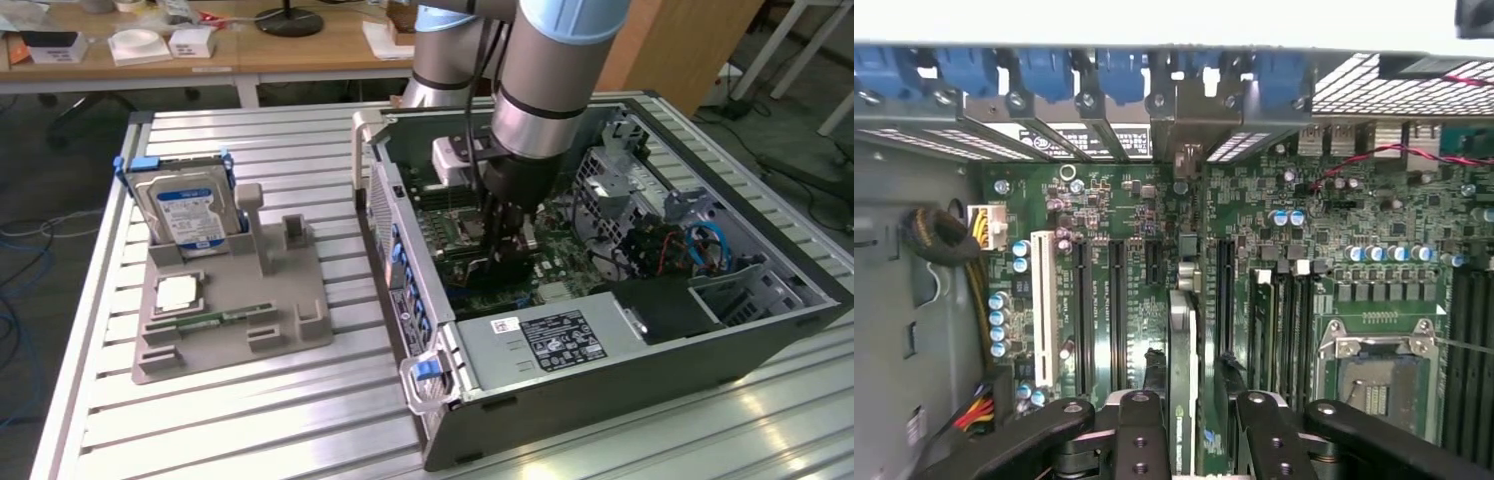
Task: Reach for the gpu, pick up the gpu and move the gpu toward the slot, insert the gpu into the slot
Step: 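Insert the gpu into the slot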
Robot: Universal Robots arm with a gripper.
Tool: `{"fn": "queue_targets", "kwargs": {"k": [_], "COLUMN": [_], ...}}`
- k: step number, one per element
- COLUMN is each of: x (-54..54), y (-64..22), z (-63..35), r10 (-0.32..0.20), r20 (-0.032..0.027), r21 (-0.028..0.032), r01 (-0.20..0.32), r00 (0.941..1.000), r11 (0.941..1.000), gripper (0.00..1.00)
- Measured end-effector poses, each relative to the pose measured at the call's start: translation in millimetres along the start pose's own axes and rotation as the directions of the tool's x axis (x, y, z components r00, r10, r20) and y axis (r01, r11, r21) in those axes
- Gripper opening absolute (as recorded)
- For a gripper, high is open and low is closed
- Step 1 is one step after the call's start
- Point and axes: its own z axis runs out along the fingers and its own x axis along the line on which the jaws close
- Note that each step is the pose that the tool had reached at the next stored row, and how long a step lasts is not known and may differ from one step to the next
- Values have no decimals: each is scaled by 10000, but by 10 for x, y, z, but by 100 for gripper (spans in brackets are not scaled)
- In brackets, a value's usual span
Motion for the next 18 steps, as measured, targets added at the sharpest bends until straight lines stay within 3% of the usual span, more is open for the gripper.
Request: {"fn": "queue_targets", "kwargs": {"k": [5,9,11,18], "x": [-2,-3,-2,-2], "y": [-1,-1,-1,-1], "z": [-63,-64,-64,-64], "r10": [0,0,0,0], "r20": [9,10,10,18], "r21": [16,16,15,15], "r01": [0,0,0,0], "r00": [10000,10000,10000,10000], "r11": [10000,10000,10000,10000], "gripper": [32,13,10,10]}}
